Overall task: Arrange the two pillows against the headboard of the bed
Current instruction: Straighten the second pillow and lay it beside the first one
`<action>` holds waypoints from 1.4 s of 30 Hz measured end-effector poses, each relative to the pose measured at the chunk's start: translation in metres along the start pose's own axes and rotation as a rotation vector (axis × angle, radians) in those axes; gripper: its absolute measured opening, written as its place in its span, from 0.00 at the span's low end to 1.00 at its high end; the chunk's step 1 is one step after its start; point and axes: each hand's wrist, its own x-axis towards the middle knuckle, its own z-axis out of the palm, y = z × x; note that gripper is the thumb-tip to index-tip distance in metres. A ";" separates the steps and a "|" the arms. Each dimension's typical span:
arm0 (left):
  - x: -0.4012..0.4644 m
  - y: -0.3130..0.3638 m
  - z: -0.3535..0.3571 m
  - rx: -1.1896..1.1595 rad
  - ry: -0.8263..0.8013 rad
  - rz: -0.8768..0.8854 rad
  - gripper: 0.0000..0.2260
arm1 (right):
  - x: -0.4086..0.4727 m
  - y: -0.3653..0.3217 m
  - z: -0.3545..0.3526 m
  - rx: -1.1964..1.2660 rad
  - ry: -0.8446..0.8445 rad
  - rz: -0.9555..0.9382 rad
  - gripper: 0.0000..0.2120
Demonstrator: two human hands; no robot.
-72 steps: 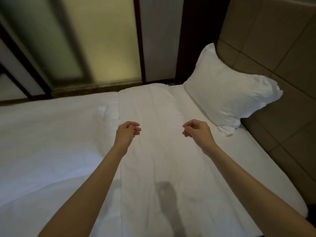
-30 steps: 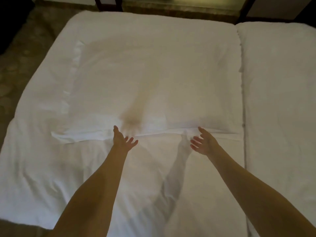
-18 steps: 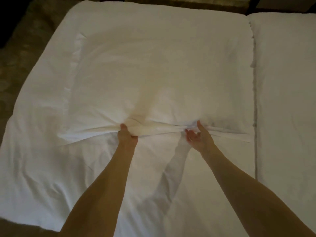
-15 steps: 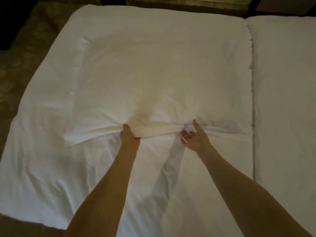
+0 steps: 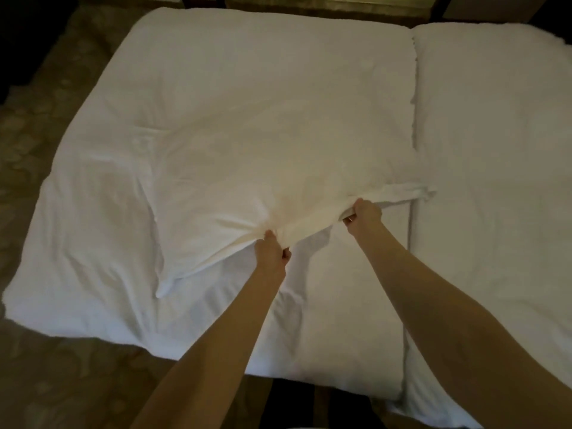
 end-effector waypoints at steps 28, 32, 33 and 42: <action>0.048 0.059 0.053 1.504 -0.181 0.652 0.14 | -0.010 0.049 -0.133 -0.109 -0.079 0.370 0.17; 0.100 0.093 0.075 1.740 -0.188 0.816 0.19 | 0.008 0.051 -0.097 -0.099 0.051 0.351 0.35; 0.111 0.099 0.079 1.784 -0.184 0.822 0.20 | 0.016 0.051 -0.089 -0.088 0.088 0.347 0.37; 0.195 0.133 0.107 1.788 -0.116 0.577 0.34 | 0.060 0.075 -0.064 0.037 0.313 0.231 0.48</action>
